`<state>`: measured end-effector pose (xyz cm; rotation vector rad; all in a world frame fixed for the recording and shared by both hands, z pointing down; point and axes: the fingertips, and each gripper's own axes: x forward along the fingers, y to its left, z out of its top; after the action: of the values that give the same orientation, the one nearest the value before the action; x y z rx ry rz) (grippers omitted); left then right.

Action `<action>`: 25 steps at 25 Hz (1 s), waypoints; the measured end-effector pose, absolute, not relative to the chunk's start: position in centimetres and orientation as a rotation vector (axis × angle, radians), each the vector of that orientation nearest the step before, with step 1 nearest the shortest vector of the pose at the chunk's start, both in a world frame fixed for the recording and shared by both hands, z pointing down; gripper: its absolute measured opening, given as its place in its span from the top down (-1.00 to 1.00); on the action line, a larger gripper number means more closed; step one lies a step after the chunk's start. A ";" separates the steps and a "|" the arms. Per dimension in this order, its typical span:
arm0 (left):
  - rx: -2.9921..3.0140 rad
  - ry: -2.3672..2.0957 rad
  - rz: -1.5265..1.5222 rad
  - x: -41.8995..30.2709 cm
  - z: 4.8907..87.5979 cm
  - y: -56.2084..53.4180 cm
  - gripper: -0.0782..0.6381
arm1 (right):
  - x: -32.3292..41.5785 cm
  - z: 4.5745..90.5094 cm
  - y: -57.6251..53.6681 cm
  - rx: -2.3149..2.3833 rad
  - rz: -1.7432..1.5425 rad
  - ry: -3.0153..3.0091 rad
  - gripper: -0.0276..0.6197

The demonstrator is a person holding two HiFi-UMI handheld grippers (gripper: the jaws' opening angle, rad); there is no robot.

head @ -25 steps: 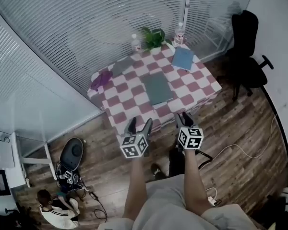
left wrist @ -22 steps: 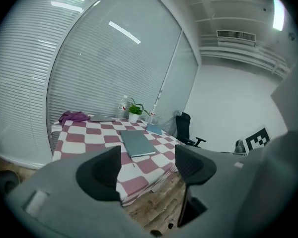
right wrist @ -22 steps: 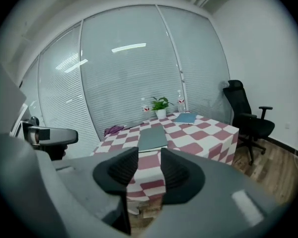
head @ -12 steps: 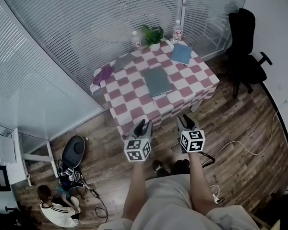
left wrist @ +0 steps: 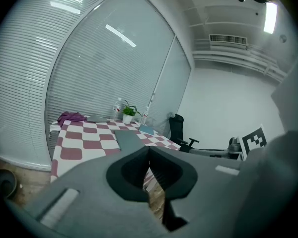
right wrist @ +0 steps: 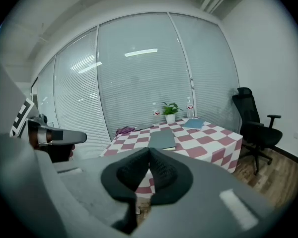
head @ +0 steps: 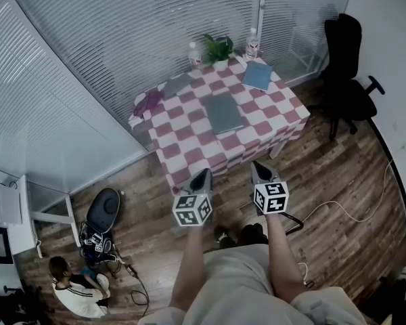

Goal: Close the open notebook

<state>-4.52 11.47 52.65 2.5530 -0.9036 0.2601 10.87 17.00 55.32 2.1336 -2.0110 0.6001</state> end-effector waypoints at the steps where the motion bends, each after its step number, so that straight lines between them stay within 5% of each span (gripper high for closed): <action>1: 2.551 -0.906 0.260 -4.6 52.7 11.5 0.76 | 10.9 55.3 16.9 2.126 0.604 -2.012 0.91; 25: 2.592 -0.958 0.354 -4.9 52.7 10.5 0.76 | 9.8 54.9 15.9 2.048 0.682 -2.012 0.91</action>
<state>-4.91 10.46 52.68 2.5920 -0.9580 0.3542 9.85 15.87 54.94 2.0477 -2.0120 0.6818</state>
